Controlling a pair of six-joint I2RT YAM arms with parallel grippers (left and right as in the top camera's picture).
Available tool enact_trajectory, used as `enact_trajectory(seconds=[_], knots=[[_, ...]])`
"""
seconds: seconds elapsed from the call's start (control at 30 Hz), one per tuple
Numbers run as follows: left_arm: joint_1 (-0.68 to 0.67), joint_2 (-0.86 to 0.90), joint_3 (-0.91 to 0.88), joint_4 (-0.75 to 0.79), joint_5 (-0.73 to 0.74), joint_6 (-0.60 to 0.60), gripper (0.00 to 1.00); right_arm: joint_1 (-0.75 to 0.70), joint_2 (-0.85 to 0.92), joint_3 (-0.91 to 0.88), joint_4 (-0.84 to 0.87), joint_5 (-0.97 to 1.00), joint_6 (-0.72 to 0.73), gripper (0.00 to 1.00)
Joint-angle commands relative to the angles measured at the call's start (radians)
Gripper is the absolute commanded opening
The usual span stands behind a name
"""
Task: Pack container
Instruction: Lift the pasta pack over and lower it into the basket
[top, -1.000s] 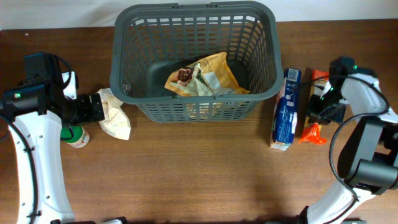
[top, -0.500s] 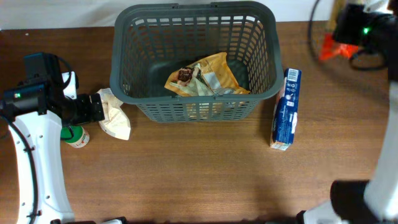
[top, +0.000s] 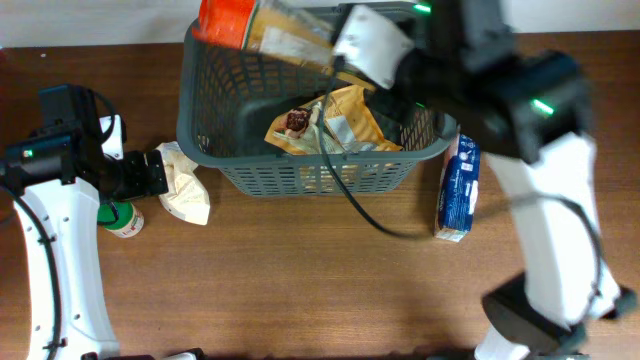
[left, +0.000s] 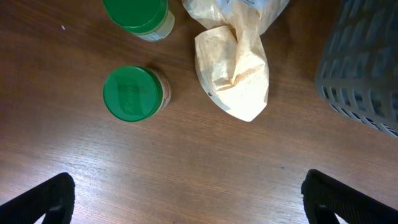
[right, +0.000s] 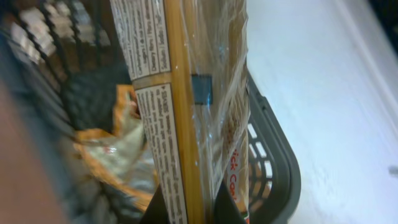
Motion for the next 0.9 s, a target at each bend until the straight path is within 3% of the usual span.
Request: enact_trajectory(seconds=[0.0, 0.27, 0.5, 0.67, 0.7, 0.87], knots=[[0.005, 0.006, 0.012, -0.001, 0.007, 0.001, 0.99, -0.029, 0.055, 0.020, 0.085, 0.045, -0.087, 0.04], [0.005, 0.006, 0.012, -0.001, 0.007, 0.001, 0.99, -0.082, 0.290, 0.020, 0.135, 0.064, -0.129, 0.04], [0.005, 0.006, 0.012, 0.000, 0.007, 0.001, 0.99, -0.103, 0.425, 0.019, 0.135, 0.060, 0.019, 0.06], [0.005, 0.006, 0.012, -0.001, 0.007, 0.001, 0.99, -0.101, 0.458, 0.019, 0.135, 0.061, 0.150, 0.35], [0.005, 0.006, 0.012, -0.001, 0.007, 0.001, 0.99, -0.101, 0.457, 0.020, 0.135, 0.061, 0.182, 0.46], [0.005, 0.006, 0.012, 0.000, 0.007, 0.001, 0.99, -0.100, 0.360, 0.074, 0.075, 0.059, 0.372, 0.62]])
